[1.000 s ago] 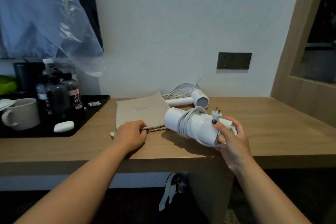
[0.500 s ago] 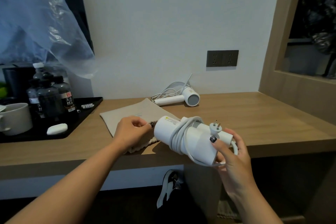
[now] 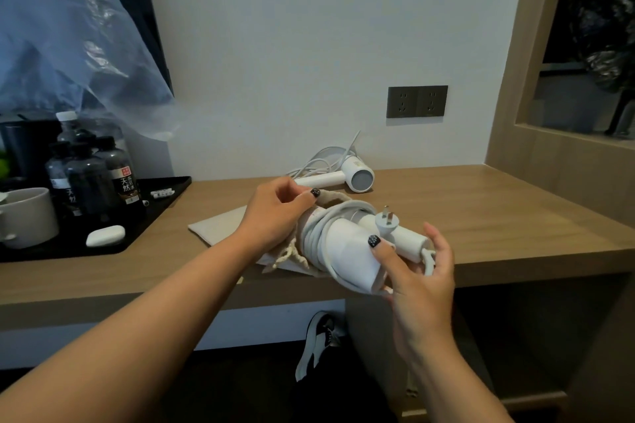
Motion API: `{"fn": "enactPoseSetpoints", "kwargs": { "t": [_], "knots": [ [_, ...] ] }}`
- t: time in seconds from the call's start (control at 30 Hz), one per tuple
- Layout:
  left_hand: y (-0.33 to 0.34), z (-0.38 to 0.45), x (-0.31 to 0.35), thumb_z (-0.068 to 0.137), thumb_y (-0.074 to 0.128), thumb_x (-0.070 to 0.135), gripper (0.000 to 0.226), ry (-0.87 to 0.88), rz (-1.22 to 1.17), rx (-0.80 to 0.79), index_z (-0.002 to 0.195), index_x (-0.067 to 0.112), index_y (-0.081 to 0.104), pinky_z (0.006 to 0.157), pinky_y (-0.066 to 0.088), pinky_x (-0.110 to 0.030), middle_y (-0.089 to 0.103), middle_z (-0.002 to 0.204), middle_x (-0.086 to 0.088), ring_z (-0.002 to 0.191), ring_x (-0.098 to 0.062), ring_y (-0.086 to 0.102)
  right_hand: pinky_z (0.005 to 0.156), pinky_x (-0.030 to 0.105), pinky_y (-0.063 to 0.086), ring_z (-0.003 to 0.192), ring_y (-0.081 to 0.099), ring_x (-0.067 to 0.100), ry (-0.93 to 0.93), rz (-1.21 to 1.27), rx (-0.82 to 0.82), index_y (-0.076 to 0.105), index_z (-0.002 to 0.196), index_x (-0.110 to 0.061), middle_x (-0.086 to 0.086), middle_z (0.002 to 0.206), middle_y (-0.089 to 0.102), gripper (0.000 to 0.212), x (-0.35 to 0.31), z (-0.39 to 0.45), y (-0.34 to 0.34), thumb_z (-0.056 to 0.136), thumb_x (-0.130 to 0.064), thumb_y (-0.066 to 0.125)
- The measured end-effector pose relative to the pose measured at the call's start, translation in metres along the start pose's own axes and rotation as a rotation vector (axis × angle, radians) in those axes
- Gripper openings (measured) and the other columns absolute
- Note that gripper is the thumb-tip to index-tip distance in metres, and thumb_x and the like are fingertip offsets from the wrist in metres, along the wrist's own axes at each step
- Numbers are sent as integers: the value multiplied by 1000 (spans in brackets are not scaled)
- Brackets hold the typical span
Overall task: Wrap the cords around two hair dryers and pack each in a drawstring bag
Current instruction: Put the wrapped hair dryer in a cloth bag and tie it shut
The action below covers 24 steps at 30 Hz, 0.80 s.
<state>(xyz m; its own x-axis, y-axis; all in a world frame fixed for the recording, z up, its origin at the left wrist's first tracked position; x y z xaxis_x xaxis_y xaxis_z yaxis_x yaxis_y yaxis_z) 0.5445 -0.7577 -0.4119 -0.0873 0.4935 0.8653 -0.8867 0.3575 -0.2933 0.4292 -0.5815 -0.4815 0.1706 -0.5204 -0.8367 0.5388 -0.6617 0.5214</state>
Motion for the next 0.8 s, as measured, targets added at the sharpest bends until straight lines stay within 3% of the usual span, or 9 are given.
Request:
{"fn": "enactPoseSetpoints", "kwargs": {
  "t": [0.07, 0.2, 0.33, 0.47, 0.57, 0.67, 0.73, 0.8],
  "knots": [
    [10, -4, 5, 87, 69, 16, 14, 48, 9, -25, 73, 16, 65, 81, 54, -42, 73, 85, -8, 76, -17, 66, 83, 45, 58, 105, 63, 14, -23, -30, 20, 43, 129, -40, 0, 125, 56, 79, 4, -4, 3, 68, -9, 83],
    [28, -15, 15, 91, 65, 16, 16, 113, -67, -150, 76, 15, 62, 64, 51, -23, 69, 74, 0, 67, -3, 60, 58, 15, 53, 81, 66, -7, -36, -36, -3, 44, 125, -21, -1, 114, 58, 70, 11, -8, 14, 71, 5, 79],
    [38, -18, 18, 93, 62, 16, 12, 129, -78, -197, 82, 14, 64, 74, 55, -26, 72, 83, 0, 78, -8, 66, 56, 10, 50, 78, 64, -7, -31, -68, 32, 43, 124, -17, 0, 112, 56, 67, 19, -4, 21, 71, 7, 78],
    [41, -17, 22, 94, 59, 5, 17, 170, -183, -177, 78, 12, 60, 65, 47, -13, 69, 75, 3, 68, 2, 64, 57, 9, 49, 83, 62, 1, -30, -93, 84, 44, 122, -20, 0, 109, 58, 65, 21, 1, 24, 72, -1, 80],
    [48, -20, 23, 95, 58, 5, 18, 230, -165, -219, 78, 12, 58, 61, 43, -11, 64, 69, 5, 61, 4, 57, 57, 6, 47, 85, 58, 1, -19, -99, 141, 37, 126, -19, 1, 115, 55, 67, 24, 8, 32, 76, -7, 79],
    [51, -15, 14, 96, 58, 12, 17, 240, -156, -240, 79, 16, 58, 65, 51, -22, 69, 80, 2, 70, -3, 62, 70, 6, 46, 91, 56, 6, -16, -218, 160, 27, 138, -13, 8, 128, 44, 70, 31, 21, 45, 83, -8, 71],
    [47, -9, -4, 96, 58, 19, 11, 231, -81, -250, 86, 24, 62, 87, 55, -36, 72, 103, 5, 95, -9, 68, 96, 23, 44, 119, 49, 22, 15, -394, 89, 18, 144, -10, 13, 141, 37, 76, 42, 32, 54, 87, -13, 68],
    [38, -5, -25, 91, 55, 27, 8, 242, 39, -241, 92, 33, 59, 101, 47, -44, 67, 121, 7, 116, -8, 60, 106, 34, 38, 131, 41, 28, 48, -612, -40, 14, 147, -8, 14, 144, 37, 77, 53, 40, 64, 89, -16, 64]
  ]
}}
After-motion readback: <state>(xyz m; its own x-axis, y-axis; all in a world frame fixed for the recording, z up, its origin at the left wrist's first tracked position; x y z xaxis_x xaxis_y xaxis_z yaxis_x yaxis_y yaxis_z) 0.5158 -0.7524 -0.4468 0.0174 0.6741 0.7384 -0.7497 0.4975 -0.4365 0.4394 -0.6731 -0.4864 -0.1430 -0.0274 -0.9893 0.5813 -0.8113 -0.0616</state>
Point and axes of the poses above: each hand's wrist, its own z-axis towards the middle knuckle, its own y-axis out of the palm, x = y × z, the point moved 4 cm from there along z, towards the middle knuckle
